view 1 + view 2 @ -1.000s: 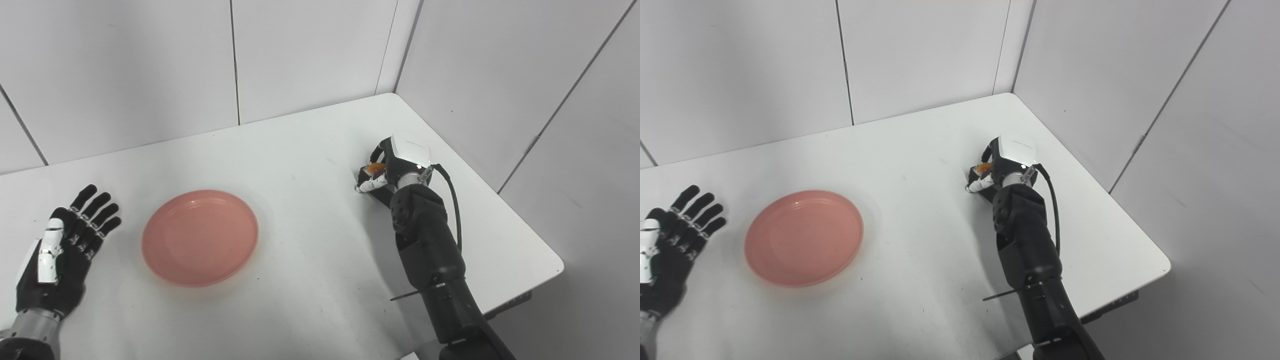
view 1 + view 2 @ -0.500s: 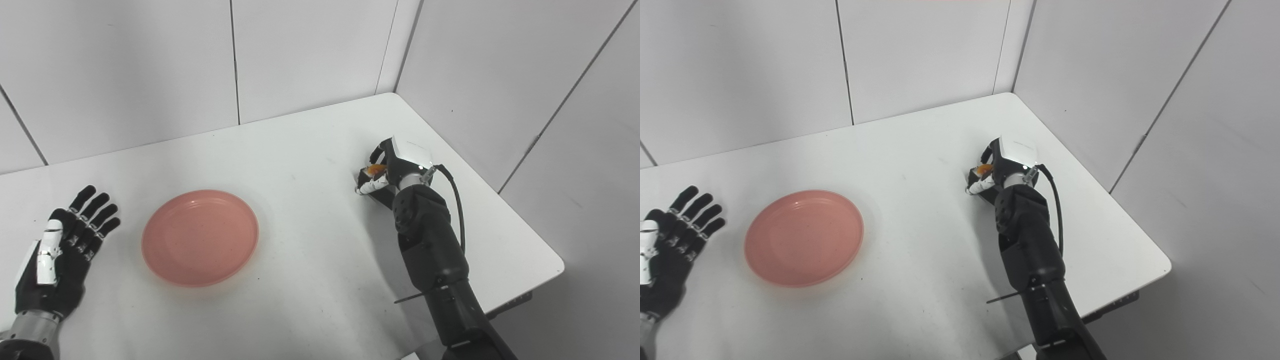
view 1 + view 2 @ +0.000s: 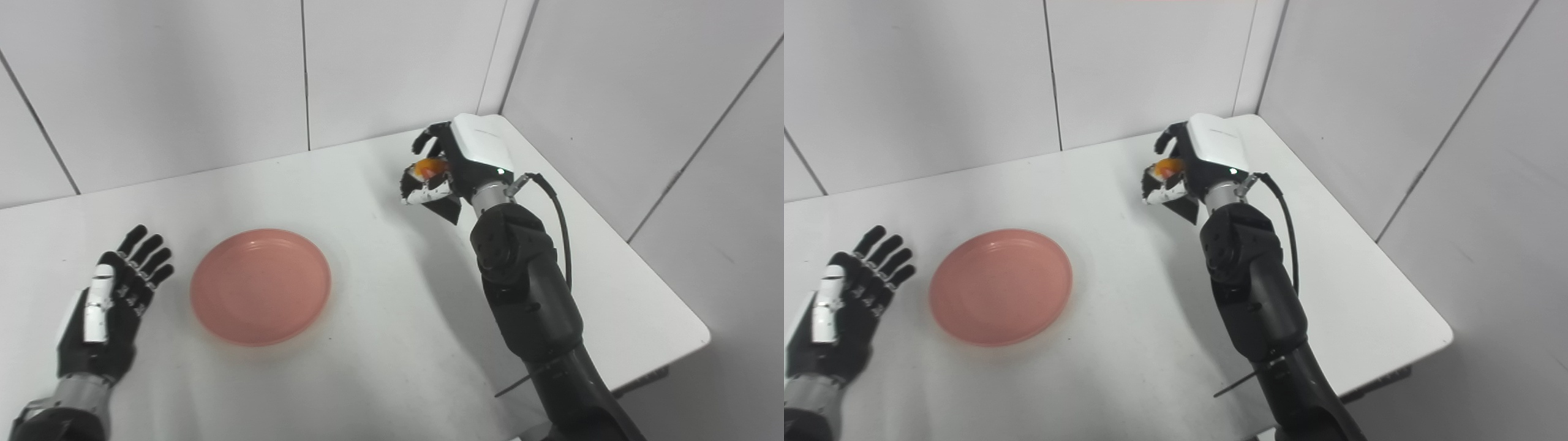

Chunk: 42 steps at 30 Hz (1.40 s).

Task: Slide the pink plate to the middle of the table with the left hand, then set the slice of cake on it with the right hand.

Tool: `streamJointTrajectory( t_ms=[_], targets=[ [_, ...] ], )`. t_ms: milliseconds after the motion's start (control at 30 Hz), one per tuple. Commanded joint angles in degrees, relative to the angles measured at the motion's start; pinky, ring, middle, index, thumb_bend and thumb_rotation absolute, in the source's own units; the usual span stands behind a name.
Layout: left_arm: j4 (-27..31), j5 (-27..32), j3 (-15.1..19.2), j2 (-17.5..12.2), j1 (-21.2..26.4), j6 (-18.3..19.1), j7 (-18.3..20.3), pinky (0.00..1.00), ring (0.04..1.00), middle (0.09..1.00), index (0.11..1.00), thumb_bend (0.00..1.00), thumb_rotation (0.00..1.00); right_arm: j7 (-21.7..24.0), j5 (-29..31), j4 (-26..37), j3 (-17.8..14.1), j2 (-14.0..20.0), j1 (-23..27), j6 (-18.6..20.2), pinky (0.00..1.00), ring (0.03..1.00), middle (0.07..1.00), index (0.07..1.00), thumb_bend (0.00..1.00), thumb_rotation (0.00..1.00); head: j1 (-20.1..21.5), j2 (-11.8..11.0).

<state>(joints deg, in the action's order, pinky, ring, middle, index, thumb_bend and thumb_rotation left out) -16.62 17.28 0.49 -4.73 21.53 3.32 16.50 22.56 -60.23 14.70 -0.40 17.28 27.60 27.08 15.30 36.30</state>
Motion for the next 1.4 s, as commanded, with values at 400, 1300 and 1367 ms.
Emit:
streamJointTrajectory(
  t_ms=[400,1300,1367],
  targets=[
    [0.41,-5.93,-3.38,7.68,-3.27,7.35,-7.91,0.90,0.909,0.919,0.913,0.41,1.00,-3.03,5.31,-4.61,13.34,-3.92,7.96,-6.57,0.28,0.371,0.434,0.539,0.52,0.00,-18.75,0.40],
    [0.00,-8.20,-3.82,10.16,-1.88,8.47,-9.81,0.90,0.912,0.924,0.922,0.40,1.00,-7.88,9.18,-17.75,25.56,-9.78,8.41,-9.98,0.26,0.344,0.412,0.538,0.51,0.00,-20.89,2.93],
    [0.19,-8.37,-3.88,10.03,-1.83,8.78,-9.86,0.89,0.910,0.922,0.919,0.40,1.00,-7.65,9.11,-17.62,25.67,-9.38,8.24,-9.77,0.26,0.344,0.411,0.537,0.51,0.00,-20.84,3.14]
  ],
)
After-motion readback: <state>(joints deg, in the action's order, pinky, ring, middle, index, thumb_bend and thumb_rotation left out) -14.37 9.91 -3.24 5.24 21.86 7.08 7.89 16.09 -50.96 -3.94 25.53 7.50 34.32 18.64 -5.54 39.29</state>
